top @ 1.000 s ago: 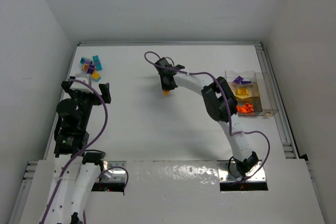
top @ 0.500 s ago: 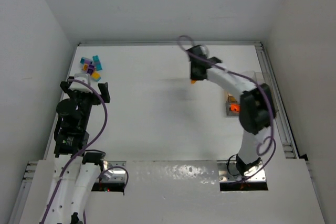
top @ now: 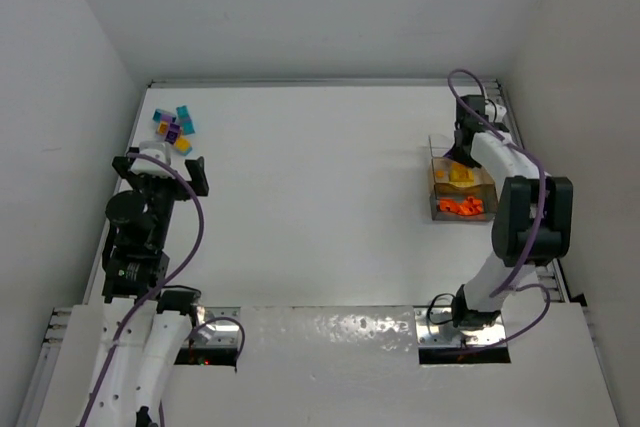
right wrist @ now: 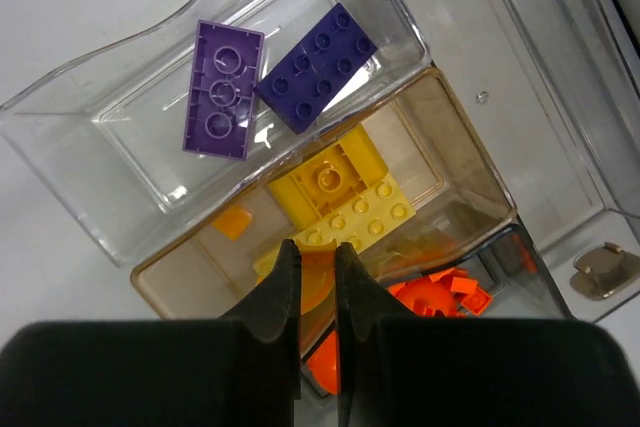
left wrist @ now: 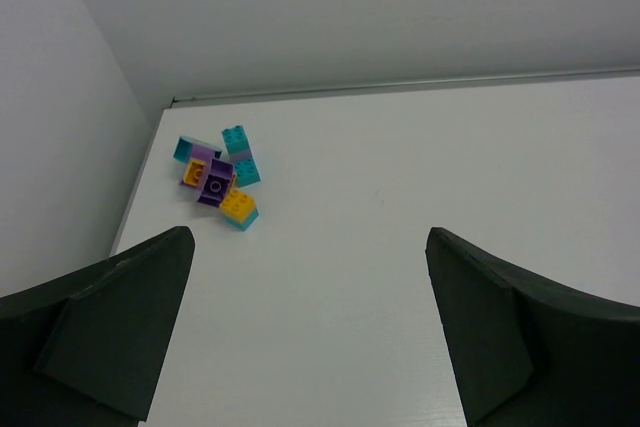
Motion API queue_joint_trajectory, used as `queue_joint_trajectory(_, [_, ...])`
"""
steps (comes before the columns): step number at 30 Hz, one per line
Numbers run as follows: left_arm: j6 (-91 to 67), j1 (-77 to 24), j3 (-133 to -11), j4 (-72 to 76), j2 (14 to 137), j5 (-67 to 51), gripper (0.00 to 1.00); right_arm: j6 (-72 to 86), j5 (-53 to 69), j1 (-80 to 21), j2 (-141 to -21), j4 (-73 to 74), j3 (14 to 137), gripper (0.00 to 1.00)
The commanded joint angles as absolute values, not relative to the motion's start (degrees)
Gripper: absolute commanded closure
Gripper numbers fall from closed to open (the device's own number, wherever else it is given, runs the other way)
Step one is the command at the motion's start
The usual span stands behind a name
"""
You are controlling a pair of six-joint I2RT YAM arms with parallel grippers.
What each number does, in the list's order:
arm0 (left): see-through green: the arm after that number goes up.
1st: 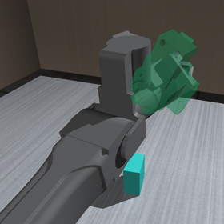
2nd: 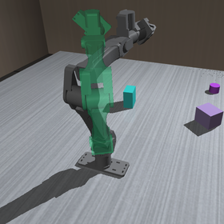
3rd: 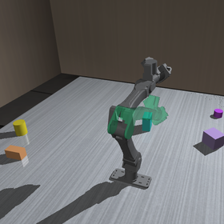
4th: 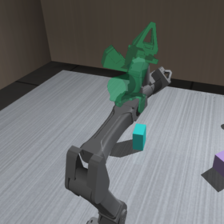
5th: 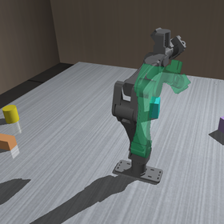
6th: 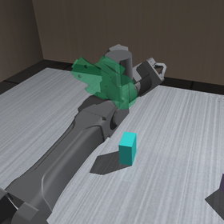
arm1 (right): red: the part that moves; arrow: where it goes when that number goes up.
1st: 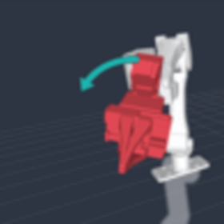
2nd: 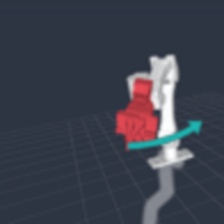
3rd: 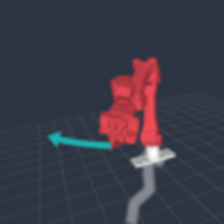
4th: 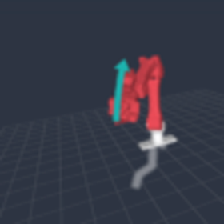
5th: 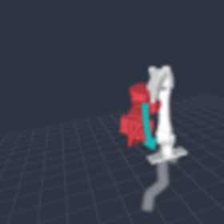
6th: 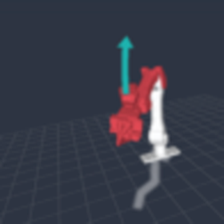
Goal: Sort the legos into containers by color
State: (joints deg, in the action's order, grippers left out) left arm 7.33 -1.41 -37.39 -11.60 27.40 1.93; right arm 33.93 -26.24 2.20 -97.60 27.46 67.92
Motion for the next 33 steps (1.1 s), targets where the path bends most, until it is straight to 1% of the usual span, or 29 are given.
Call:
queue_joint_trajectory(1, [7.8, -1.1, -37.3, -9.3, 27.8, 1.8, 0.0, 33.7, -25.9, 2.7, -100.3, 27.4, 72.2, 1.0])
queue_joint_trajectory(4, [7.7, -1.1, -37.4, -9.3, 27.8, 2.3, 0.0, 35.1, -26.5, 2.7, -101.5, 28.7, 72.2, 1.0])
queue_joint_trajectory(7, [7.8, -1.1, -37.6, -9.7, 27.9, 2.4, 0.0, 35.3, -25.8, 2.7, -101.5, 27.6, 70.5, 0.92])
queue_joint_trajectory(8, [8.0, -1.1, -37.6, -9.8, 28.1, 2.4, 0.0, 35.3, -25.8, 2.7, -101.4, 27.5, 70.4, 0.81])
queue_joint_trajectory(10, [8.2, -1.1, -37.8, -9.8, 28.6, 2.2, 0.0, 35.1, -26.6, 2.7, -101.3, 27.7, 70.6, 0.75])
queue_joint_trajectory(13, [8.5, -1.1, -38.6, -9.4, 30.3, 2.0, 0.0, 34.5, -27.2, 2.7, -100.9, 28.0, 71.3, 0.6])
queue_joint_trajectory(18, [9.1, -1.1, -39.1, -8.4, 31.6, 1.8, 0.0, 33.5, -28.1, 2.7, -99.8, 27.8, 70.8, 0.6])
queue_joint_trajectory(21, [9.2, -1.1, -39.3, -7.8, 32.3, 2.3, 0.0, 30.5, -26.6, 2.4, -98.2, 27.5, 72.1, 0.57])
queue_joint_trajectory(23, [8.4, -1.1, -40.1, -8.3, 34.1, 3.1, 0.0, 26.7, -27.2, 1.1, -97.5, 27.7, 73.8, 0.55])
queue_joint_trajectory(24, [8.2, -1.1, -42.0, -9.1, 35.2, 3.9, 0.0, 25.2, -28.1, -1.6, -97.1, 27.5, 75.7, 0.55])
queue_joint_trajectory(25, [8.5, -1.1, -43.8, -10.6, 39.1, 3.6, 0.0, 22.6, -29.3, -2.9, -96.5, 27.3, 76.6, 0.54])
queue_joint_trajectory(27, [9.1, -1.1, -51.2, -17.6, 45.1, 3.3, 0.01, 20.5, -31.4, -7.1, -96.3, 26.8, 79.6, 0.53])
queue_joint_trajectory(28, [9.1, -1.1, -54.9, -20.6, 53.1, 3.4, 0.02, 19.4, -31.3, -8.4, -96.2, 26.7, 80.5, 0.53])
queue_joint_trajectory(29, [8.7, -1.1, -58.6, -27.7, 57.9, 3.5, 0.04, 19.3, -30.7, -9.6, -96.2, 26.5, 81.4, 0.53])
queue_joint_trajectory(30, [8.0, -1.1, -67.3, -31.8, 62.6, 4.7, 0.06, 19.6, -28.5, -11.3, -96.1, 26.5, 82.6, 0.53])
queue_joint_trajectory(31, [6.3, -0.8, -76.5, -39.7, 72.8, 5.7, 0.13, 20.6, -27.1, -12.6, -96.0, 25.7, 83.1, 0.53])
queue_joint_trajectory(32, [5.1, -0.5, -76.6, -43.4, 77.8, 5.7, 0.15, 21.0, -25.7, -12.7, -95.9, 25.7, 83.1, 0.53])
queue_joint_trajectory(33, [3.6, -0.2, -84.6, -46.3, 82.0, 6.2, 0.17, 21.4, -24.8, -13.9, -95.8, 24.4, 83.0, 0.53])
